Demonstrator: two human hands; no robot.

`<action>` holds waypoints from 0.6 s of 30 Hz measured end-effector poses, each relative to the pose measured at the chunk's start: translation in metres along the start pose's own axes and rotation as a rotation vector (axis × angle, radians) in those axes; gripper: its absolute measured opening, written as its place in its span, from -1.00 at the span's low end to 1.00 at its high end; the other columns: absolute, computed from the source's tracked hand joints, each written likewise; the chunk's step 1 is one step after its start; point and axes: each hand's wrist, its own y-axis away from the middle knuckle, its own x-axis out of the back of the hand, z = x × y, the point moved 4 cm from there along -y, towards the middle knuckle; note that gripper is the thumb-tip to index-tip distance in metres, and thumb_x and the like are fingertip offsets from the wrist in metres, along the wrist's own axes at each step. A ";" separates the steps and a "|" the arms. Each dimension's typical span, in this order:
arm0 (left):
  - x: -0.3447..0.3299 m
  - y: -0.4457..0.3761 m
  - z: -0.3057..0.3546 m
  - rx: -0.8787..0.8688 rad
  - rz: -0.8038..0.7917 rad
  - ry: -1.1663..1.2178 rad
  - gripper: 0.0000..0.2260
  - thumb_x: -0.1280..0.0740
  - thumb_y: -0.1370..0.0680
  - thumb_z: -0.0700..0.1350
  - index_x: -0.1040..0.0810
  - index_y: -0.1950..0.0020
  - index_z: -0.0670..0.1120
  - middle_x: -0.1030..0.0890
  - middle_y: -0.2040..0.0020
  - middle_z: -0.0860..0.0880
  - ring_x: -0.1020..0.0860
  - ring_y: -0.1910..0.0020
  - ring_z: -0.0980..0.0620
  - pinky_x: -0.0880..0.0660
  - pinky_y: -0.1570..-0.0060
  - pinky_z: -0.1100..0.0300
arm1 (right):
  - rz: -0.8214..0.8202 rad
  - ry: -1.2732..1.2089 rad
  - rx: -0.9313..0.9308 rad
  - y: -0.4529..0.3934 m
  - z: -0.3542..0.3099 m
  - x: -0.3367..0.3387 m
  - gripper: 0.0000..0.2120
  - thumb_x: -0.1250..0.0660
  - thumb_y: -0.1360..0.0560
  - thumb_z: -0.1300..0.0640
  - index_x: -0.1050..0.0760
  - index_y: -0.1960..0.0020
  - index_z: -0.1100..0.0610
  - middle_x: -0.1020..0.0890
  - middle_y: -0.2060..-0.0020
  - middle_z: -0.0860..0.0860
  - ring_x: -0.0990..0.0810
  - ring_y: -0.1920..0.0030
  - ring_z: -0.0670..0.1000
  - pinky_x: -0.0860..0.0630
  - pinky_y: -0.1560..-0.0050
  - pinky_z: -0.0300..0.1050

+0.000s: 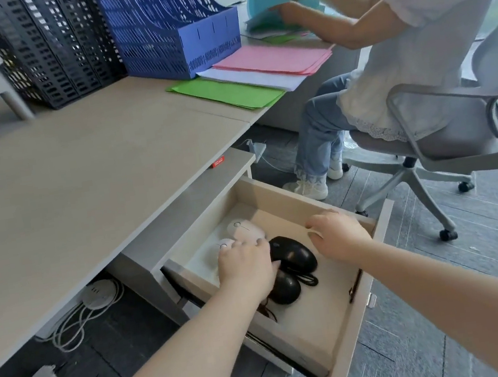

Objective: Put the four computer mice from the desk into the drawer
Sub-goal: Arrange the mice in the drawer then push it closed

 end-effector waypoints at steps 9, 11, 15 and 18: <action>0.079 -0.002 -0.048 0.028 0.303 0.022 -0.53 -0.12 -0.59 0.08 -0.21 -0.47 -0.03 -0.20 -0.52 -0.16 -0.17 -0.49 -0.14 -0.21 -0.39 -0.07 | 0.137 -0.395 -0.615 0.035 0.028 0.022 -0.58 -0.14 -0.49 0.29 -0.32 -0.34 0.11 0.17 -0.56 0.17 0.13 -0.55 0.26 -0.25 -0.40 0.24; 0.081 -0.001 -0.060 0.054 0.298 0.049 -0.49 -0.10 -0.60 0.09 -0.13 -0.53 -0.01 -0.05 -0.58 -0.15 -0.05 -0.55 -0.13 -0.10 -0.47 -0.07 | 0.127 -0.428 -0.650 0.034 0.026 0.018 -0.60 -0.15 -0.49 0.28 -0.30 -0.32 0.15 0.15 -0.56 0.20 0.04 -0.54 0.26 -0.31 -0.39 0.20; 0.075 0.002 -0.087 0.129 0.252 0.087 -0.45 -0.07 -0.61 0.09 -0.03 -0.56 -0.05 0.05 -0.59 -0.16 0.07 -0.57 -0.10 -0.02 -0.51 -0.03 | 0.100 -0.403 -0.634 0.026 0.025 0.019 -0.64 -0.13 -0.46 0.29 -0.31 -0.26 0.20 0.05 -0.55 0.23 -0.15 -0.47 0.26 -0.40 -0.32 0.18; 0.067 0.000 -0.104 0.186 0.216 0.118 -0.42 -0.05 -0.61 0.12 0.02 -0.56 -0.08 0.05 -0.59 -0.18 0.08 -0.58 -0.10 0.01 -0.53 -0.01 | 0.072 -0.386 -0.616 0.016 0.018 0.021 -0.56 -0.12 -0.44 0.26 -0.30 -0.32 0.19 0.07 -0.55 0.23 -0.32 -0.40 0.28 -0.45 -0.28 0.18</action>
